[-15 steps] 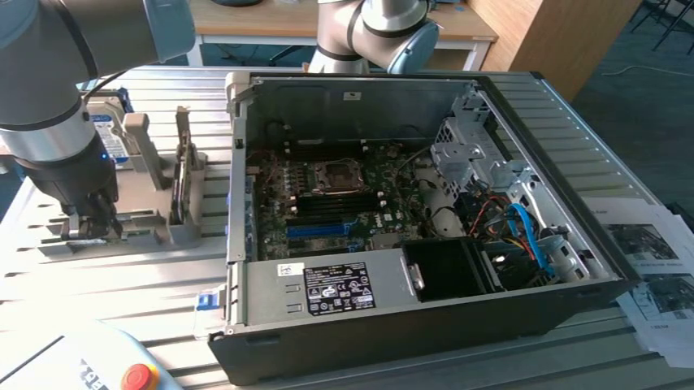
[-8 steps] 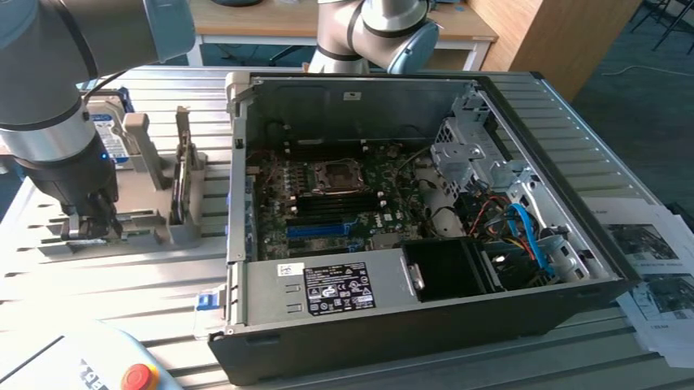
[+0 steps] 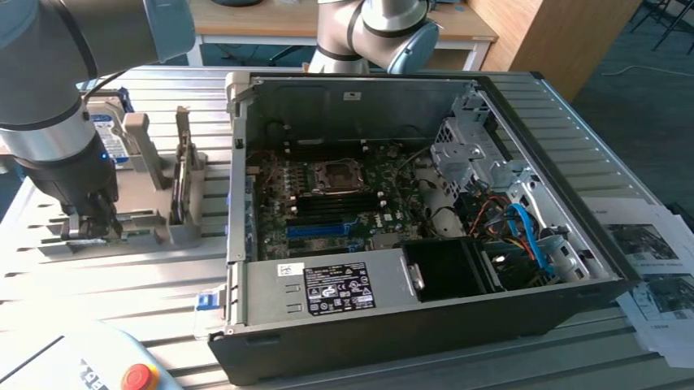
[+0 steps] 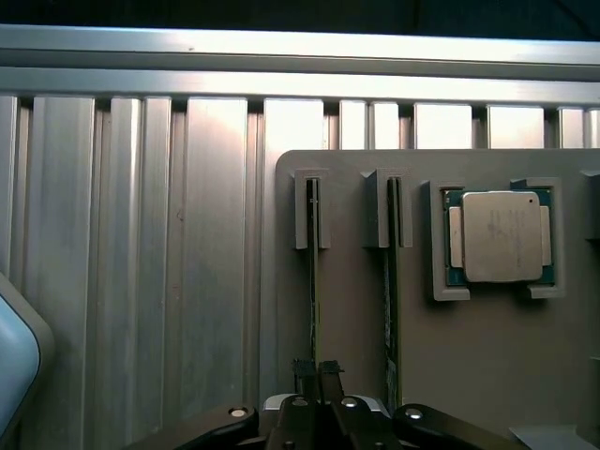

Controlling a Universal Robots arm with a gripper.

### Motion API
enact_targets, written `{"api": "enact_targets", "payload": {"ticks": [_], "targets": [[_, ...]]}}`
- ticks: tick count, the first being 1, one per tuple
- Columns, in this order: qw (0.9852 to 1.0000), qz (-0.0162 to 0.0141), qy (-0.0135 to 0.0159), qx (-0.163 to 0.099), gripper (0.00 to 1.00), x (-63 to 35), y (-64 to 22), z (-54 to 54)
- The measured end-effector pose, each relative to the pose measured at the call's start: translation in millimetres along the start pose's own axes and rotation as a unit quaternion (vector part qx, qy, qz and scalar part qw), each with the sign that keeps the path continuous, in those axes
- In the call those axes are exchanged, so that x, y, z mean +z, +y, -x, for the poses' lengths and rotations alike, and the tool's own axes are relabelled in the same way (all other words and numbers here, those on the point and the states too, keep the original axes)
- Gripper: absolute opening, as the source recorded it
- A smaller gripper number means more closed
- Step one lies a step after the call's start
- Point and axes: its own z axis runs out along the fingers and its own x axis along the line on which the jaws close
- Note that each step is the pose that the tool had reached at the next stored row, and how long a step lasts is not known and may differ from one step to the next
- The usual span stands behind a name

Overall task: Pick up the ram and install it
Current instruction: 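Pick up the ram and move it above insertion slot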

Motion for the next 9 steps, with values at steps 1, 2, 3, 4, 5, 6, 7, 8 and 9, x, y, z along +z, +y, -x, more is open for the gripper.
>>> {"api": "enact_targets", "payload": {"ticks": [1, 2, 3, 4, 5, 6, 7, 8, 9], "targets": [[1.0000, -0.0001, -0.0001, 0.000, 0.12, -1.2, 0.1, 0.0], [1.0000, 0.0000, 0.0000, 0.000, 0.12, -2.8, 0.2, 0.0], [1.0000, 0.0002, 0.0000, 0.000, 0.12, -4.0, 0.2, 0.1], [1.0000, 0.0004, 0.0000, 0.000, 0.12, -5.4, 0.3, 0.1], [1.0000, 0.0006, 0.0000, 0.000, 0.12, -7.0, 0.4, 0.2], [1.0000, 0.0007, 0.0000, 0.000, 0.12, -8.7, 0.5, 0.2], [1.0000, 0.0007, 0.0000, 0.000, 0.12, -10.6, 0.5, 0.2], [1.0000, 0.0008, 0.0000, 0.000, 0.12, -12.6, 0.6, 0.3], [1.0000, 0.0011, -0.0001, 0.000, 0.12, -16.6, 0.7, 0.4]]}}
